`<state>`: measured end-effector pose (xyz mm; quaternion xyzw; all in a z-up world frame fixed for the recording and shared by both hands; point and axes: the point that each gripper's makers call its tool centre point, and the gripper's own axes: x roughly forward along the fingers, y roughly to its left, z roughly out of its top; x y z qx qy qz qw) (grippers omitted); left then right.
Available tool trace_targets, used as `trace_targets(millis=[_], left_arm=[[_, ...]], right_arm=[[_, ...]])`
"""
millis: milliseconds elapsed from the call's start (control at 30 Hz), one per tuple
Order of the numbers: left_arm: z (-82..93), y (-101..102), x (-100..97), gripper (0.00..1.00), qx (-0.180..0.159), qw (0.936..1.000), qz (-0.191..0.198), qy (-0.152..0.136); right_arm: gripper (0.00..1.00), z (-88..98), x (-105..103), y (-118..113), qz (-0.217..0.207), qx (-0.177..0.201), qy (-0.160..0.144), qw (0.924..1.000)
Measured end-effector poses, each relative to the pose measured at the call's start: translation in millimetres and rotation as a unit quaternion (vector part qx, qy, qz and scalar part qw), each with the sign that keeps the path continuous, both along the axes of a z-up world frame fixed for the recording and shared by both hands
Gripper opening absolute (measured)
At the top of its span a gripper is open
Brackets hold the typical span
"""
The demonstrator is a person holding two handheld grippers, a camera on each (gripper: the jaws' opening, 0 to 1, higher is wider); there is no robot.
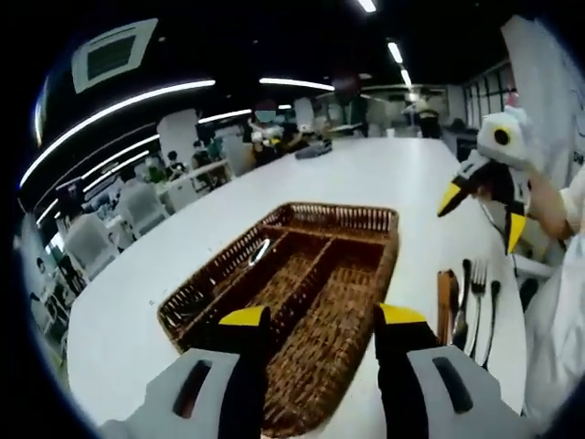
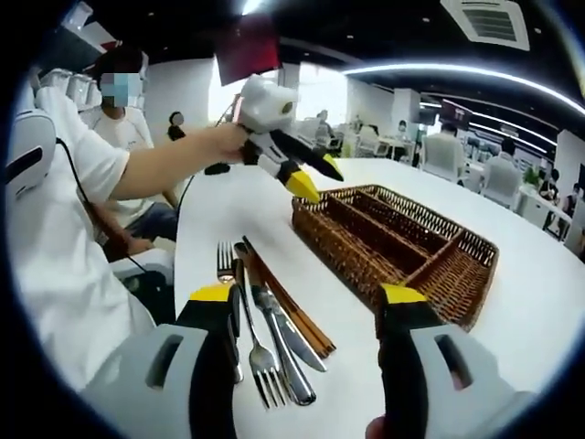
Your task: Arrange the knives, forks, and spoons in their matching storage slots by inserting each utensil handle-first until every utensil is classified and aligned in the correct compartment
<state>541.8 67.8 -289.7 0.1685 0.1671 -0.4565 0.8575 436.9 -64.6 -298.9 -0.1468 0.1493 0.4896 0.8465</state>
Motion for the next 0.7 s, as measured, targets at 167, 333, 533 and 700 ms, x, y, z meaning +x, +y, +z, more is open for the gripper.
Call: trace_targets(millis=[167, 333, 533, 700], left_arm=[[-7.0, 5.0, -12.1, 0.52, -0.016, 0.9998, 0.011, 0.001], [-7.9, 10.9, -25.3, 0.53, -0.047, 0.9985, 0.028, -0.002], [-12.8, 10.8, -46.0, 0.57, -0.062, 0.9976, 0.03, -0.002], [-8.0, 10.9, -57.8, 0.57, -0.073, 0.9969, 0.028, -0.007]], right_arm=[[0.61, -3.0, -3.3, 3.2, 0.006, -0.007, -0.002, 1.0], [0.61, -6.4, -6.4, 6.3, 0.009, -0.011, -0.001, 0.9999], [0.6, -7.0, -9.9, 9.3, 0.012, -0.016, -0.003, 0.9998], [0.59, -7.0, -13.6, 12.6, 0.016, -0.017, -0.005, 0.9997]])
